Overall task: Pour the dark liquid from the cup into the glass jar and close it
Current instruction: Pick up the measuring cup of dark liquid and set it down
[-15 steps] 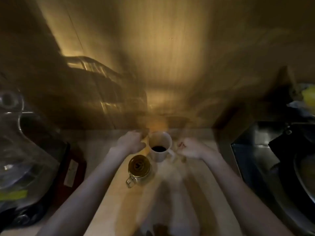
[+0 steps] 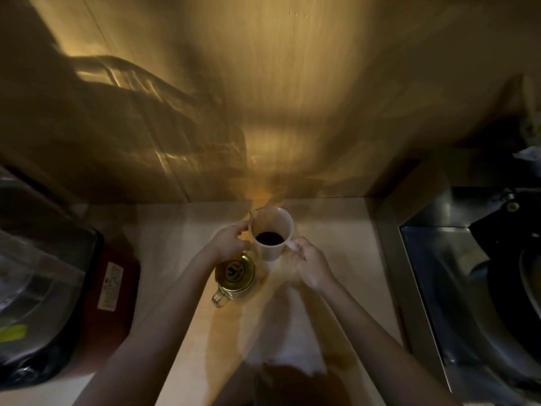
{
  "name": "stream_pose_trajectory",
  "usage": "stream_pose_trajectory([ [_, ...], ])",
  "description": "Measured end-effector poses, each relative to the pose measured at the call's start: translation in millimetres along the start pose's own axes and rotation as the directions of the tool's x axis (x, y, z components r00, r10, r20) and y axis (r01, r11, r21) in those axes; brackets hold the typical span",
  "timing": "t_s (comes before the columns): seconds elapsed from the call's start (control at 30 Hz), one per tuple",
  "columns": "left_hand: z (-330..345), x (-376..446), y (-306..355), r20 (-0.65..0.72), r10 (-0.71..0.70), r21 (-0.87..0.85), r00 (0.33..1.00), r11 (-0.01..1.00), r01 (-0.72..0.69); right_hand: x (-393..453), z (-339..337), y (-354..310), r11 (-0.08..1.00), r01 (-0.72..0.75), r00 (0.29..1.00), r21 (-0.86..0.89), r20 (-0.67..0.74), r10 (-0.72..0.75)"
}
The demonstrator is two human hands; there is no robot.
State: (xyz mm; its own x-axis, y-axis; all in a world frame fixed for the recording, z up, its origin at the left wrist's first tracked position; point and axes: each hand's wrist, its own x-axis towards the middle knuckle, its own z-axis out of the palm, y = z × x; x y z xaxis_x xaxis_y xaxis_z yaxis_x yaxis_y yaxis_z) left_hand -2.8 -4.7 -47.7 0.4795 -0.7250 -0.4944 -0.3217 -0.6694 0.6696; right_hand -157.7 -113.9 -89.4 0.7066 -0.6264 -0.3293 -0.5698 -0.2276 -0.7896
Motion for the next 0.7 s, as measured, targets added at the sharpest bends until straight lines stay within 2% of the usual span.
stream_pose_trajectory([
  [0.33, 5, -7, 16, -0.072, 0.063, -0.039, 0.995, 0.997, -0.066, -7, -19, -10, 0.970, 0.010, 0.991, 0.242, -0.135, 0.023],
  [0.53, 20, -33, 48, -0.156, 0.184, -0.072, 0.970, 0.978, -0.197, -38, -47, -11, 0.931, 0.052, 0.964, 0.362, -0.263, 0.049],
  [0.7, 50, -66, 63, -0.218, 0.292, -0.086, 0.931, 0.945, -0.316, -73, -65, 5, 0.936, 0.085, 0.957, 0.340, -0.288, 0.018],
])
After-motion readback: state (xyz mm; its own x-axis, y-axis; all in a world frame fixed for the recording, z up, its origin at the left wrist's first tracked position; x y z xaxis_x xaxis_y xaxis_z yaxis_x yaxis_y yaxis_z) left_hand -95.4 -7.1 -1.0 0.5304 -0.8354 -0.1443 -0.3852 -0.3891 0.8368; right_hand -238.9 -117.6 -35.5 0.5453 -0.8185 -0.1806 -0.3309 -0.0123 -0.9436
